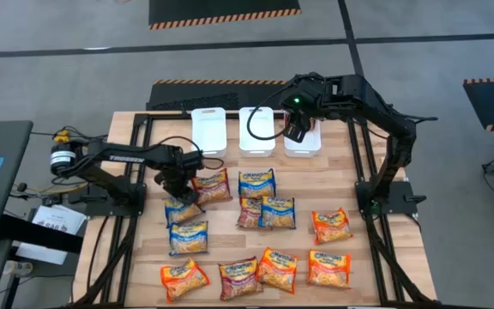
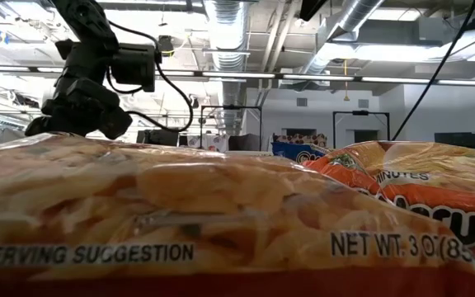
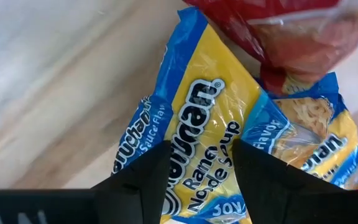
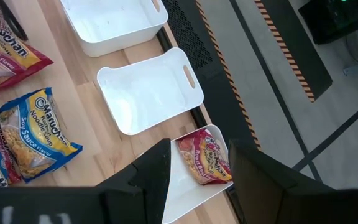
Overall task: Sort Maruchan noodles
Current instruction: Put the top left blue noodle soup pack into the middle white bin
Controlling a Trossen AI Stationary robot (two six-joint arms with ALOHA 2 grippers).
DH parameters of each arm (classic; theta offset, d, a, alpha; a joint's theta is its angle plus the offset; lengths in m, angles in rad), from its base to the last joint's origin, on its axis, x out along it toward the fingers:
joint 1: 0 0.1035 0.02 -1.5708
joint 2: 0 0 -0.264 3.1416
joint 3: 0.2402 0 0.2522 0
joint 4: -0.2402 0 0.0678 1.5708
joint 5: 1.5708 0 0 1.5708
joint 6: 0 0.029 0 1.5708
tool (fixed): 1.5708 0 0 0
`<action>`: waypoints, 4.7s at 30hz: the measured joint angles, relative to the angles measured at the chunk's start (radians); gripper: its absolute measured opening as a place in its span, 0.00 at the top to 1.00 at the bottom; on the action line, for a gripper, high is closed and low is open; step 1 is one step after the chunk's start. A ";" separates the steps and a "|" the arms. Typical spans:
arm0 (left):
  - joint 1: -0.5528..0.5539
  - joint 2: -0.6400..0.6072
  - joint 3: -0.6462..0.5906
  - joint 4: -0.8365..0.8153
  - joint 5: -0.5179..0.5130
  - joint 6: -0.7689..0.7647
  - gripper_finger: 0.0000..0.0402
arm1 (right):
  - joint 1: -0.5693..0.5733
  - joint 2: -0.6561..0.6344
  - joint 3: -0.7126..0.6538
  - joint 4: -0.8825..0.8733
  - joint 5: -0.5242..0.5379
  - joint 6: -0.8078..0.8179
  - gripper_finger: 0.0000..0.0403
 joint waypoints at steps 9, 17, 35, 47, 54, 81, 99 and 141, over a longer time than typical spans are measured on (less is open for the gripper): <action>0.000 0.005 -0.003 0.003 0.010 0.042 0.78 | 0.000 0.000 0.000 0.013 0.000 0.002 0.54; -0.001 0.007 -0.006 0.009 -0.001 0.082 0.99 | 0.000 0.000 0.000 0.018 0.001 0.002 0.54; -0.002 -0.241 -0.011 -0.017 0.048 0.056 1.00 | 0.000 0.000 0.000 0.040 0.001 0.000 0.54; 0.000 -0.414 -0.008 -0.015 0.115 0.000 1.00 | -0.013 0.000 -0.001 0.087 -0.159 0.054 0.54; -0.004 -0.491 -0.008 -0.080 0.168 -0.019 1.00 | -0.001 0.023 -0.004 0.141 -0.278 0.062 0.54; -0.030 -0.625 -0.107 -0.237 0.162 -0.129 1.00 | 0.016 0.369 -0.010 0.350 -0.800 0.081 0.54; -0.030 -0.624 -0.107 -0.287 0.131 0.000 0.84 | 0.026 0.425 -0.009 0.411 -0.963 0.089 0.54; -0.051 -0.637 -0.121 -0.320 0.037 -0.056 0.67 | 0.208 0.735 -0.010 1.031 -0.974 0.701 0.54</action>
